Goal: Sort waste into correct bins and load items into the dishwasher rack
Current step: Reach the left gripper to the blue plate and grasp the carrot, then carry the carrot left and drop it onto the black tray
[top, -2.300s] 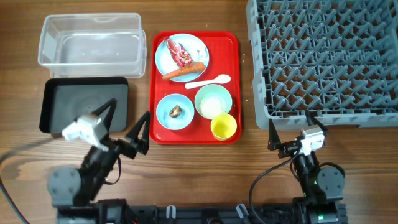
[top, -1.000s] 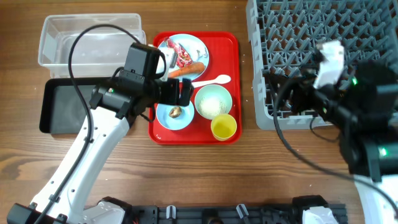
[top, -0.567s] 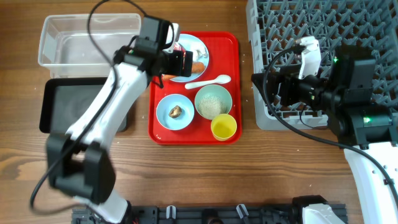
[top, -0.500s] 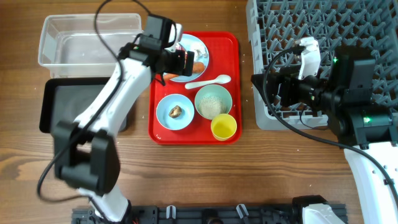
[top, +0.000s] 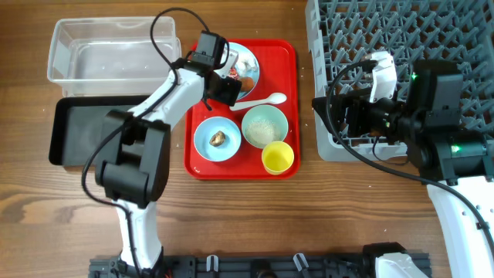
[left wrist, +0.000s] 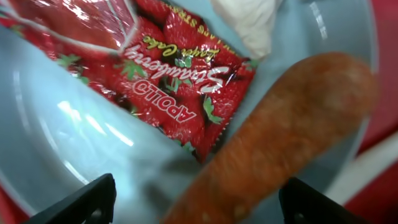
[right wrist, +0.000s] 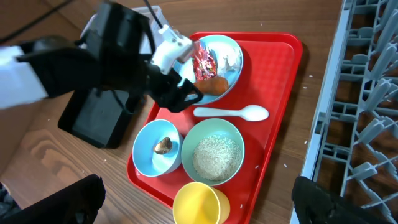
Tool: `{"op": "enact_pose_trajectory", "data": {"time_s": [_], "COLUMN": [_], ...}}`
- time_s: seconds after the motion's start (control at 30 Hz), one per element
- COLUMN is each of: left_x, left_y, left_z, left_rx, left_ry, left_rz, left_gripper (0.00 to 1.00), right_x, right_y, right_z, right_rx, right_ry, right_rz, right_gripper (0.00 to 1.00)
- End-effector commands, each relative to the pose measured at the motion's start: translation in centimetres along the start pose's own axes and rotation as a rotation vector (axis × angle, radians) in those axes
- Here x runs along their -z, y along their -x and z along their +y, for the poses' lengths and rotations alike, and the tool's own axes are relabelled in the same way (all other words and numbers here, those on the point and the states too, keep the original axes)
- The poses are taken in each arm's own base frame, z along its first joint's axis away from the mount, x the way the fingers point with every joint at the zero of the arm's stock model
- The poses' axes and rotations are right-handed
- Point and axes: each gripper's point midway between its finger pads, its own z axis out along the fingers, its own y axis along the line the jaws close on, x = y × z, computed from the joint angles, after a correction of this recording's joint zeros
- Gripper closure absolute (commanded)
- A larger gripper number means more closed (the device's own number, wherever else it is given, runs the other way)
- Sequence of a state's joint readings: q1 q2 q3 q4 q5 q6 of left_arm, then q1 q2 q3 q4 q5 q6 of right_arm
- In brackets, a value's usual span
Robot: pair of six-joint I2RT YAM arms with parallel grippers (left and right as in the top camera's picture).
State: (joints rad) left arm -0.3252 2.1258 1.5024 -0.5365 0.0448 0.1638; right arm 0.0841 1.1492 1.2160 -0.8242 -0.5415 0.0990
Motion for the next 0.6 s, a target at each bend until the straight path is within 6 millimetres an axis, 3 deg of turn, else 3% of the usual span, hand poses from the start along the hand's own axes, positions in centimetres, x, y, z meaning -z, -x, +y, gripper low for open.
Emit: {"op": "enact_pose_trajectory", "data": {"time_s": [0.0,0.1,0.17,0.23,0.4,0.57], "left_x": [-1.8,-2.0,-2.0,-2.0,-0.3,5.3], "left_y": [-0.1,0.1,0.2,0.2,1.1,4.3], "left_z": [0.4,0.5,0.5,0.5,0.0,-1.0], "left_rx": [-0.041,-0.040,-0.040,-0.039,-0.032,0.028], "left_ry": [0.016,0.017,0.017,0.017,0.016,0.014], "left_rz": [0.008,-0.001,-0.005,-0.005,-0.031,-0.155], "left_gripper": [0.27,0.49,0.78,0.92,0.96,0.96], "right_x": [0.3,0.3,0.3,0.3,0.3,0.3], "right_y": [0.5,0.4,0.4,0.4,0.5,0.5], "right_z": [0.1,0.1,-0.2,-0.2,-0.2,-0.2], "right_rx": [0.028,0.027,0.026,0.026,0.027,0.028], "right_ry": [-0.008,-0.011,-0.024,-0.024,-0.024,-0.024], "right_rz": [-0.012,-0.011,-0.011,-0.011,-0.012,-0.015], "right_gripper": [0.00,0.00,0.00,0.00,0.01,0.00]}}
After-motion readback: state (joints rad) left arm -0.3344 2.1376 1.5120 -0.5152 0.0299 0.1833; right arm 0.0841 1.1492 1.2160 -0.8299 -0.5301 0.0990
